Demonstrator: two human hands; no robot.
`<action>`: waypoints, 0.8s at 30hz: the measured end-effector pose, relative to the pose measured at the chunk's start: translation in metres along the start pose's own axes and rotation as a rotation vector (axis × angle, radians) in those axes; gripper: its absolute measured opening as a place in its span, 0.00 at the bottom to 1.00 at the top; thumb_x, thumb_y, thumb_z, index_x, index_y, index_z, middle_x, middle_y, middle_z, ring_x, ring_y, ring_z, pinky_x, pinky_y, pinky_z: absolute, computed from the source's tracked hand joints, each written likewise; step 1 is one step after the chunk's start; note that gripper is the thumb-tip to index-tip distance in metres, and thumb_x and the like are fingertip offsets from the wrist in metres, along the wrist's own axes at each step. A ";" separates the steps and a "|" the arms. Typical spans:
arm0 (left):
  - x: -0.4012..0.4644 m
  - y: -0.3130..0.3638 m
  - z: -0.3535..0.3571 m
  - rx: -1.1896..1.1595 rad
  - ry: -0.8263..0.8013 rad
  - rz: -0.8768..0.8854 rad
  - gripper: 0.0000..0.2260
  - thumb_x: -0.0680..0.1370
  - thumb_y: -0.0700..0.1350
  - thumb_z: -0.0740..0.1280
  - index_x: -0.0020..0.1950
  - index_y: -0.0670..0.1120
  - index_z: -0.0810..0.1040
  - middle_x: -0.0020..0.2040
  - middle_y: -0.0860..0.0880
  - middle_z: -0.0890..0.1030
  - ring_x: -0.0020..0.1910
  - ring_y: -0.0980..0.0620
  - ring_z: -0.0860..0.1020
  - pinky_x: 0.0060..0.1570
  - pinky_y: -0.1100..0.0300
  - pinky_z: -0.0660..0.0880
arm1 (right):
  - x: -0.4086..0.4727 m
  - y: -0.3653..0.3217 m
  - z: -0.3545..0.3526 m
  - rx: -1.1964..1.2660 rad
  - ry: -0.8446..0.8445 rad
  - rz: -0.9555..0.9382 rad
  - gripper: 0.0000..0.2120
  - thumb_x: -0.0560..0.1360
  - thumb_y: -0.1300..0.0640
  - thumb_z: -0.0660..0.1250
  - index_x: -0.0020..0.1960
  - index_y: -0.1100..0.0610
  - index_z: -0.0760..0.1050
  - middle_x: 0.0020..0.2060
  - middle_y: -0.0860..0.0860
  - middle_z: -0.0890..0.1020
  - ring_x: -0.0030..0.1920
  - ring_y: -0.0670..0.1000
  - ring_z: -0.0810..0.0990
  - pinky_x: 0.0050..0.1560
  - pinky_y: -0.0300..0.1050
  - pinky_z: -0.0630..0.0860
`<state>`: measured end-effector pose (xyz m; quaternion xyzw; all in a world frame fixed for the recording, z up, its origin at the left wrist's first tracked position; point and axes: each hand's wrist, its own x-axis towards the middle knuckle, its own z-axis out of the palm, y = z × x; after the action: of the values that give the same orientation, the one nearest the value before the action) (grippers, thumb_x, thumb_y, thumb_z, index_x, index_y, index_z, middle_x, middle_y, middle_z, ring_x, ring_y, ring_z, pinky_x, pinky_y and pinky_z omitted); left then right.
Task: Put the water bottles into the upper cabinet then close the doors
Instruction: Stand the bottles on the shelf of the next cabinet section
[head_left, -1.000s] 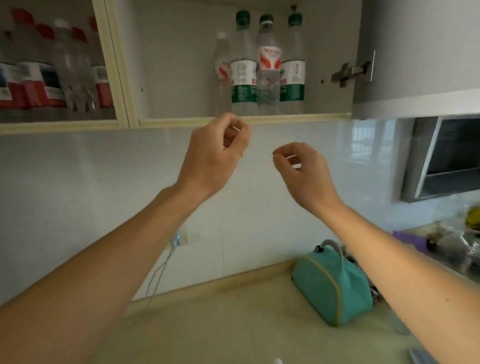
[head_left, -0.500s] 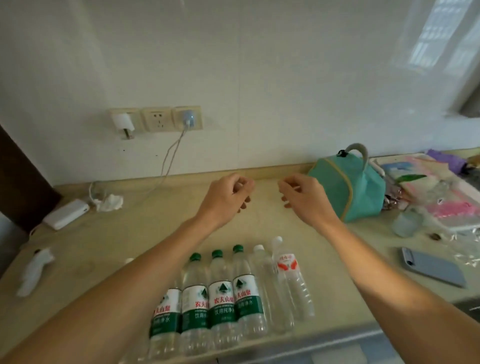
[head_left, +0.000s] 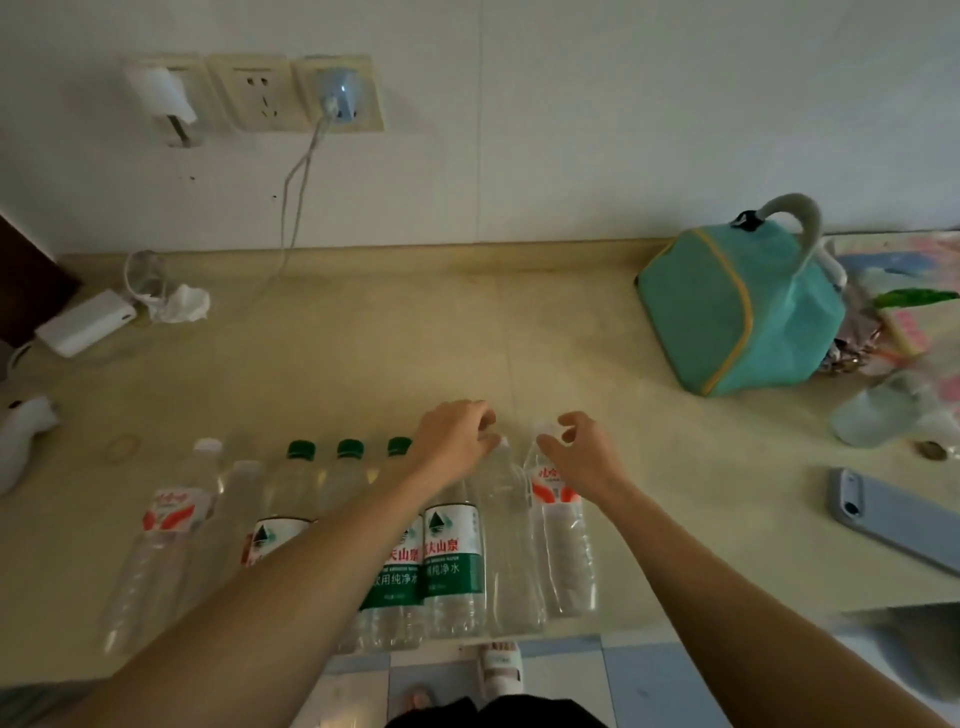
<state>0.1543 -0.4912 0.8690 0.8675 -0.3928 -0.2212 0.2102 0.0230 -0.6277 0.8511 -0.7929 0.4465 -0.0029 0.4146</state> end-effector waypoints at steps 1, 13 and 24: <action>0.003 0.001 0.005 0.061 -0.029 -0.009 0.16 0.80 0.53 0.68 0.64 0.47 0.79 0.58 0.49 0.83 0.56 0.50 0.80 0.62 0.50 0.75 | 0.005 0.002 0.002 0.016 -0.020 0.019 0.25 0.77 0.48 0.69 0.71 0.57 0.70 0.60 0.55 0.79 0.53 0.53 0.80 0.51 0.46 0.78; 0.023 0.009 0.018 0.185 -0.150 -0.108 0.15 0.83 0.58 0.59 0.56 0.52 0.81 0.47 0.54 0.84 0.48 0.53 0.81 0.68 0.48 0.64 | 0.034 0.007 0.002 0.201 -0.081 0.114 0.15 0.74 0.51 0.74 0.56 0.59 0.81 0.46 0.54 0.85 0.44 0.53 0.85 0.46 0.50 0.83; 0.016 0.052 -0.052 -0.348 0.330 0.077 0.15 0.83 0.49 0.65 0.68 0.45 0.77 0.62 0.50 0.80 0.60 0.55 0.78 0.58 0.65 0.72 | 0.003 -0.037 -0.070 0.298 0.163 -0.334 0.18 0.72 0.51 0.76 0.61 0.53 0.81 0.47 0.44 0.84 0.46 0.41 0.83 0.47 0.35 0.79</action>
<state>0.1615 -0.5250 0.9358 0.8269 -0.3419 -0.1328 0.4262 0.0249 -0.6664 0.9203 -0.7831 0.3356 -0.2014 0.4833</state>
